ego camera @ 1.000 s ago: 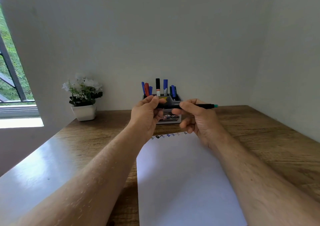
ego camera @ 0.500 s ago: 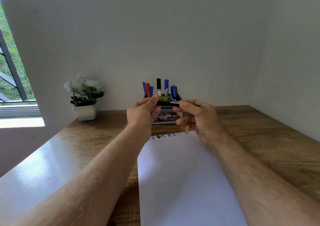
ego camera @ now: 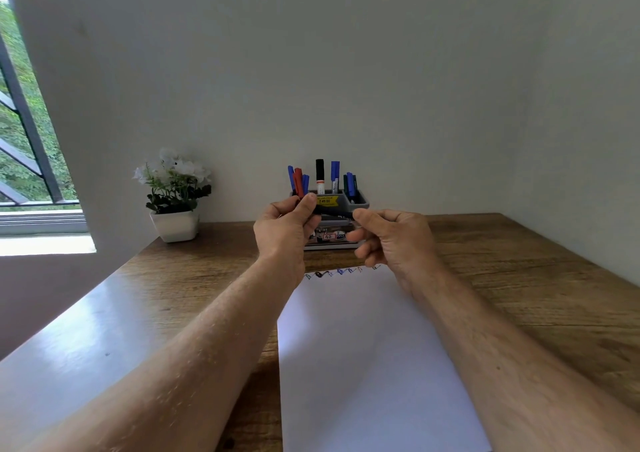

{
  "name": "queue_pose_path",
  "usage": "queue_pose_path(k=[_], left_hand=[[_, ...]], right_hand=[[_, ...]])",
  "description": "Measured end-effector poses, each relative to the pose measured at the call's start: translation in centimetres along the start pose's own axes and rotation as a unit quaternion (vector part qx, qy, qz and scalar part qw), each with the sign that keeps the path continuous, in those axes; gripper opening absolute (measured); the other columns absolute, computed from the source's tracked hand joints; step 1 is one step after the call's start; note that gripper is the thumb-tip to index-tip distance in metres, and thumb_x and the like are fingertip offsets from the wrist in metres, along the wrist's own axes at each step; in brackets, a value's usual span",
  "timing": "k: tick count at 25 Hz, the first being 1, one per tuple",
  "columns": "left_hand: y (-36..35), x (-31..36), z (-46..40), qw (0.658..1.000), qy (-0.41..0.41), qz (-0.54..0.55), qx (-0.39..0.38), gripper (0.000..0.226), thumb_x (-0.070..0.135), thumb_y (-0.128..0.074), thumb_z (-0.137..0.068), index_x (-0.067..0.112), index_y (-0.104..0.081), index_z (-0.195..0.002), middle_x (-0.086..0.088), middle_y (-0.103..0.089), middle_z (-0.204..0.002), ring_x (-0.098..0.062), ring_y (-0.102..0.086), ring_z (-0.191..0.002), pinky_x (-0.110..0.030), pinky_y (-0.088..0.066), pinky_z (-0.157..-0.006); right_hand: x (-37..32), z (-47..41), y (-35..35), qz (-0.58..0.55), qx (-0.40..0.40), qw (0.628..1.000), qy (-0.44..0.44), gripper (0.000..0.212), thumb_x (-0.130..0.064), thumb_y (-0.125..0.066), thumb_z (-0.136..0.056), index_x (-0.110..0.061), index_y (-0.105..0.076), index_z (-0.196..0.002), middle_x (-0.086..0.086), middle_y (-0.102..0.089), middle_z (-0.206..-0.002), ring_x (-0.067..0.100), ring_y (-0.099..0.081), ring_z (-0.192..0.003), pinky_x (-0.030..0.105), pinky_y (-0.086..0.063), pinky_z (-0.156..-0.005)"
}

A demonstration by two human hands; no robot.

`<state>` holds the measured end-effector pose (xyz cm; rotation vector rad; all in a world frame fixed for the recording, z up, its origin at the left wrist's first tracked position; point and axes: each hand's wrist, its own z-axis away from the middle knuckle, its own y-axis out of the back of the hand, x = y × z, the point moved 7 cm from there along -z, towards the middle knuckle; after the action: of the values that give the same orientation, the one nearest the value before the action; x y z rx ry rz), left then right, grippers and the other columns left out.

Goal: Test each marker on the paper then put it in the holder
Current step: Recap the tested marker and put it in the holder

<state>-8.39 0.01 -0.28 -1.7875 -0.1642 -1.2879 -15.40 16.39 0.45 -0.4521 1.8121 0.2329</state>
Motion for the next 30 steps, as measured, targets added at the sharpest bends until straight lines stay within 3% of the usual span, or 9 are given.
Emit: queue_pose_path(k=[4, 8, 11, 13, 17, 19, 24, 27, 30], left_hand=[[-1.3, 0.8, 0.5, 0.999, -0.036, 0.001, -0.019, 0.027, 0.001, -0.073, -0.083, 0.013, -0.059, -0.103, -0.015, -0.068, -0.109, -0.027, -0.072, -0.096, -0.032, -0.061, -0.077], [-2.9, 2.1, 2.0, 0.99, -0.115, -0.069, -0.053, 0.046, -0.005, -0.07, -0.085, 0.017, -0.05, -0.12, -0.01, -0.069, -0.098, -0.019, -0.074, -0.088, -0.031, -0.061, -0.075], [-3.5, 4.0, 1.9, 0.967, -0.227, -0.11, -0.04, 0.048, -0.001, -0.074, -0.083, 0.024, -0.05, -0.117, -0.006, -0.07, -0.093, -0.017, -0.074, -0.086, -0.034, -0.061, -0.076], [-4.3, 4.9, 1.3, 0.95, -0.278, -0.139, -0.023, 0.047, 0.003, -0.074, -0.084, 0.027, -0.049, -0.116, -0.003, -0.07, -0.094, -0.014, -0.073, -0.085, -0.035, -0.061, -0.076], [-7.1, 5.9, -0.2, 0.914, -0.347, -0.208, -0.028, 0.044, 0.005, -0.071, -0.087, 0.026, -0.048, -0.119, 0.004, -0.068, -0.093, -0.007, -0.071, -0.081, -0.026, -0.06, -0.071], [-8.5, 5.8, -0.8, 0.884, -0.378, -0.269, -0.047, 0.044, 0.005, -0.068, -0.089, 0.022, -0.048, -0.123, 0.004, -0.067, -0.093, -0.006, -0.069, -0.082, -0.02, -0.058, -0.068], [-10.2, 3.5, -2.7, 0.821, -0.386, -0.414, -0.077, 0.043, 0.007, -0.067, -0.089, 0.021, -0.048, -0.124, -0.003, -0.067, -0.101, -0.014, -0.067, -0.085, -0.024, -0.057, -0.07], [-10.3, 1.7, -4.2, 0.808, -0.338, -0.474, -0.087, 0.048, 0.009, -0.072, -0.085, 0.022, -0.05, -0.126, -0.003, -0.067, -0.096, -0.013, -0.064, -0.08, -0.015, -0.051, -0.065], [-10.3, 0.3, -5.1, 0.772, -0.301, -0.551, -0.099, 0.058, 0.014, -0.073, -0.086, 0.026, -0.048, -0.137, -0.007, -0.068, -0.102, -0.006, -0.061, -0.076, -0.004, -0.041, -0.066]], right_hand=[[0.1, 0.1, -0.3, -0.022, -0.005, 1.0, -0.009, 0.021, -0.025, -0.068, -0.092, -0.004, -0.07, -0.095, 0.01, -0.074, -0.072, 0.013, -0.061, -0.044, 0.022, -0.048, -0.039], [0.1, 0.3, -0.3, 0.019, -0.002, 1.0, 0.0, 0.026, -0.033, -0.065, -0.093, -0.007, -0.07, -0.098, 0.009, -0.073, -0.071, 0.013, -0.057, -0.039, 0.022, -0.044, -0.037], [-0.4, 0.3, 1.1, 0.16, 0.094, 0.981, 0.059, 0.03, -0.043, -0.063, -0.093, -0.013, -0.069, -0.092, 0.004, -0.072, -0.075, 0.011, -0.059, -0.046, 0.02, -0.042, -0.039], [-1.3, 0.7, 1.4, 0.266, 0.137, 0.947, 0.113, 0.025, -0.041, -0.063, -0.093, -0.017, -0.068, -0.089, -0.005, -0.068, -0.075, 0.002, -0.061, -0.058, 0.009, -0.039, -0.043], [-2.0, 0.6, 0.7, 0.358, 0.124, 0.916, 0.13, 0.024, -0.041, -0.06, -0.095, -0.021, -0.064, -0.084, -0.009, -0.066, -0.072, -0.001, -0.06, -0.062, 0.008, -0.033, -0.045], [-2.1, 0.6, 0.7, 0.378, 0.122, 0.907, 0.139, 0.026, -0.042, -0.059, -0.096, -0.02, -0.063, -0.082, -0.008, -0.064, -0.07, 0.003, -0.06, -0.06, 0.015, -0.036, -0.047], [-2.7, 0.6, 0.5, 0.409, 0.14, 0.885, 0.174, 0.029, -0.043, -0.059, -0.094, -0.016, -0.064, -0.083, -0.006, -0.065, -0.072, 0.01, -0.06, -0.063, 0.021, -0.04, -0.053], [-2.9, 0.6, 0.5, 0.415, 0.137, 0.883, 0.173, 0.028, -0.043, -0.059, -0.093, -0.017, -0.065, -0.086, -0.005, -0.067, -0.076, 0.013, -0.063, -0.068, 0.023, -0.043, -0.058], [-3.1, 0.7, 0.1, 0.428, 0.124, 0.878, 0.175, 0.028, -0.045, -0.058, -0.093, -0.017, -0.065, -0.088, -0.005, -0.067, -0.078, 0.013, -0.063, -0.069, 0.023, -0.043, -0.059]])
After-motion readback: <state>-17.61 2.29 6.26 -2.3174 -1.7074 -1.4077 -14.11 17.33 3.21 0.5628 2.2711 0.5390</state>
